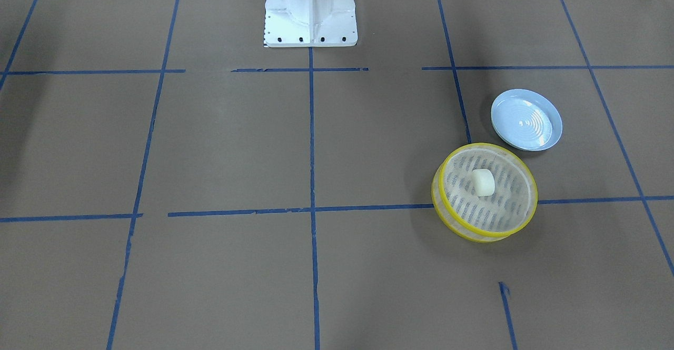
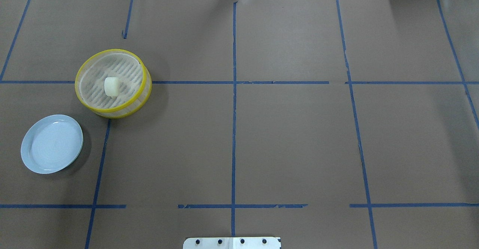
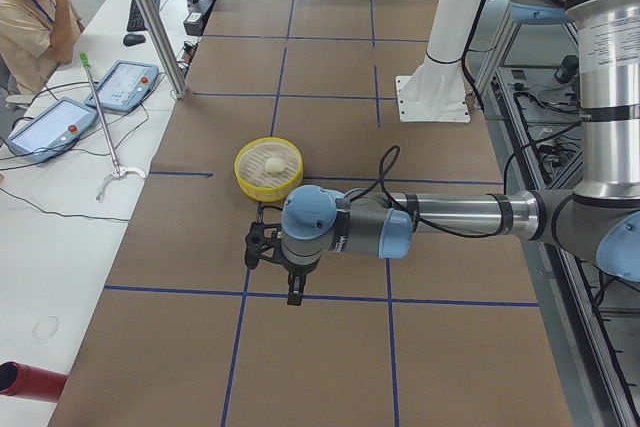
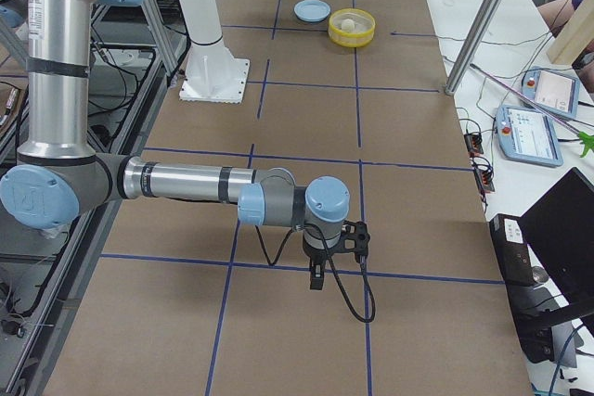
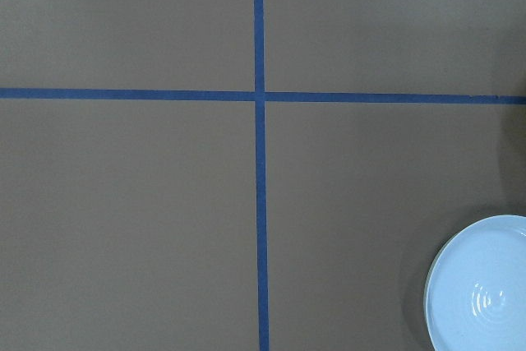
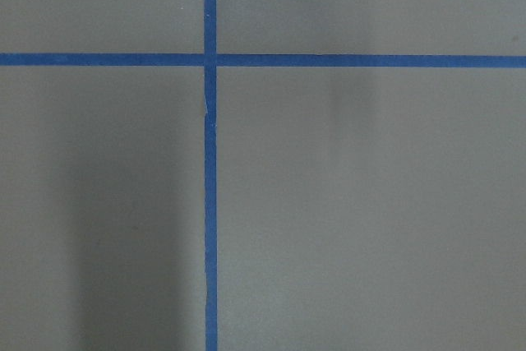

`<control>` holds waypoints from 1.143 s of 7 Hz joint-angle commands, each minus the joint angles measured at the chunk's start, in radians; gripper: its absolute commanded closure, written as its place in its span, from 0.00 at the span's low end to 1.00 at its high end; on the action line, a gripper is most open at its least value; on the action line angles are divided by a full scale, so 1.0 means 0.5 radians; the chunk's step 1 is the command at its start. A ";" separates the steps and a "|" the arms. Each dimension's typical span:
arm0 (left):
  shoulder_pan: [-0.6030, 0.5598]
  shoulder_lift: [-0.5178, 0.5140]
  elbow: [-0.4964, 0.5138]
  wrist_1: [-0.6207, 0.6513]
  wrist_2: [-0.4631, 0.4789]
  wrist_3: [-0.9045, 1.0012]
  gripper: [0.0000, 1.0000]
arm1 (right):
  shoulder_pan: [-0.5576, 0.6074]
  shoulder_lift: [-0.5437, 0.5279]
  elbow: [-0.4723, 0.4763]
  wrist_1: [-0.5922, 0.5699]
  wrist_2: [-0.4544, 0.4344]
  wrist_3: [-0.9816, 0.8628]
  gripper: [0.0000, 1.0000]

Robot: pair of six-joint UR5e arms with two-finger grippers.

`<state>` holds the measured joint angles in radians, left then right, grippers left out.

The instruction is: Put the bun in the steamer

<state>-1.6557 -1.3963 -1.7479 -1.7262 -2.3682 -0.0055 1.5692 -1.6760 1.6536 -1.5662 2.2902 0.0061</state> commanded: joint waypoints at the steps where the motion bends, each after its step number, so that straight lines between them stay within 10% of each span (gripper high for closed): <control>1: -0.008 -0.002 -0.011 0.116 0.150 0.002 0.00 | 0.000 -0.001 0.000 0.000 0.000 0.000 0.00; 8: -0.008 -0.055 -0.060 0.219 0.101 0.005 0.00 | 0.000 -0.001 0.000 0.000 0.000 0.000 0.00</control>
<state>-1.6598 -1.4252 -1.7776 -1.6184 -2.3166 -0.0055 1.5693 -1.6766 1.6536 -1.5662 2.2902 0.0061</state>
